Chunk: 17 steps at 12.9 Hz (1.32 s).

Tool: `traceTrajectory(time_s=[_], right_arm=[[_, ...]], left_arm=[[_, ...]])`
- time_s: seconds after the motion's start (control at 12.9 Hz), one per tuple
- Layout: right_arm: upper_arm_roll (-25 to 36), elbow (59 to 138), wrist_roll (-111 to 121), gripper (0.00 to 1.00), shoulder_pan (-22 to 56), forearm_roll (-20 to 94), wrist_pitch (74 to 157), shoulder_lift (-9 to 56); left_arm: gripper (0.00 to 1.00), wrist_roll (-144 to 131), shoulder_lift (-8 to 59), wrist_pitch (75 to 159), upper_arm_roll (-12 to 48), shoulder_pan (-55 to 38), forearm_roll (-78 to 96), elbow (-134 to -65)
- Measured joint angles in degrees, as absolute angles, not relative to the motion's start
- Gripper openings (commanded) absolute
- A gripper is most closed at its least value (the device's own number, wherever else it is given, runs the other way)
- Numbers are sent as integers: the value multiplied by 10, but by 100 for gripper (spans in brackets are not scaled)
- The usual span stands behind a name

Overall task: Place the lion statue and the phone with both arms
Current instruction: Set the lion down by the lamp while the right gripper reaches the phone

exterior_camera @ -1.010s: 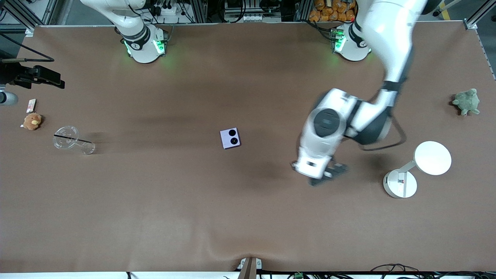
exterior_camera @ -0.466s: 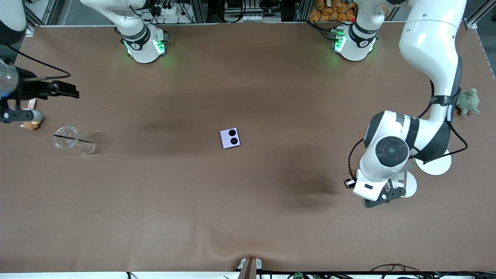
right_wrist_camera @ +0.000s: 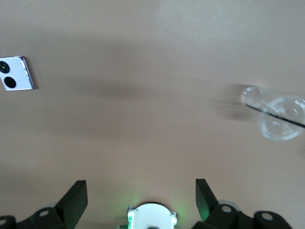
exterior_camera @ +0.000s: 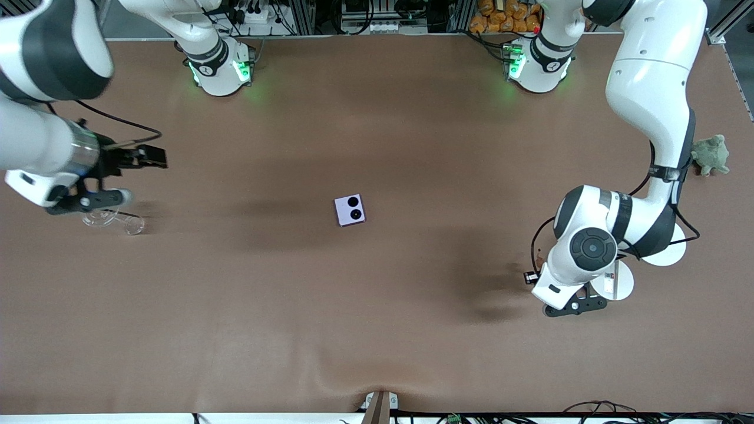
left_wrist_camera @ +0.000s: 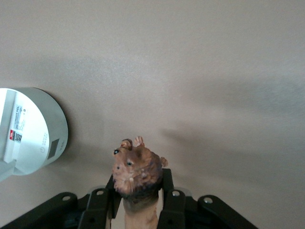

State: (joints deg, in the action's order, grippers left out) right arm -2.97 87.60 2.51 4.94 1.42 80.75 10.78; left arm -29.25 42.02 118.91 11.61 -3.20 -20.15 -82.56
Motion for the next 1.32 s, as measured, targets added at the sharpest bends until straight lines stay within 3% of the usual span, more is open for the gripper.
traceTrajectory(time_s=[0.31,0.54,0.62,0.7,0.78,1.32], right_arm=[[-30,877,-60,100,71,45,843,147],[-31,877,-160,100,125,57,877,179],[-32,877,-184,100,149,57,890,192],[-32,878,-202,100,172,57,903,205],[-32,879,-215,100,187,58,915,218],[-32,933,-311,100,260,77,1064,268]], left_arm=[[1,-225,437,1201,117,1,-202,-826],[18,-226,454,1246,120,-4,-202,-826],[35,-226,459,1255,121,-7,-202,-826],[79,-227,462,1261,122,-8,-202,-826],[100,-227,465,1264,122,-9,-202,-826],[100,-226,433,1257,126,-1,-200,-827]])
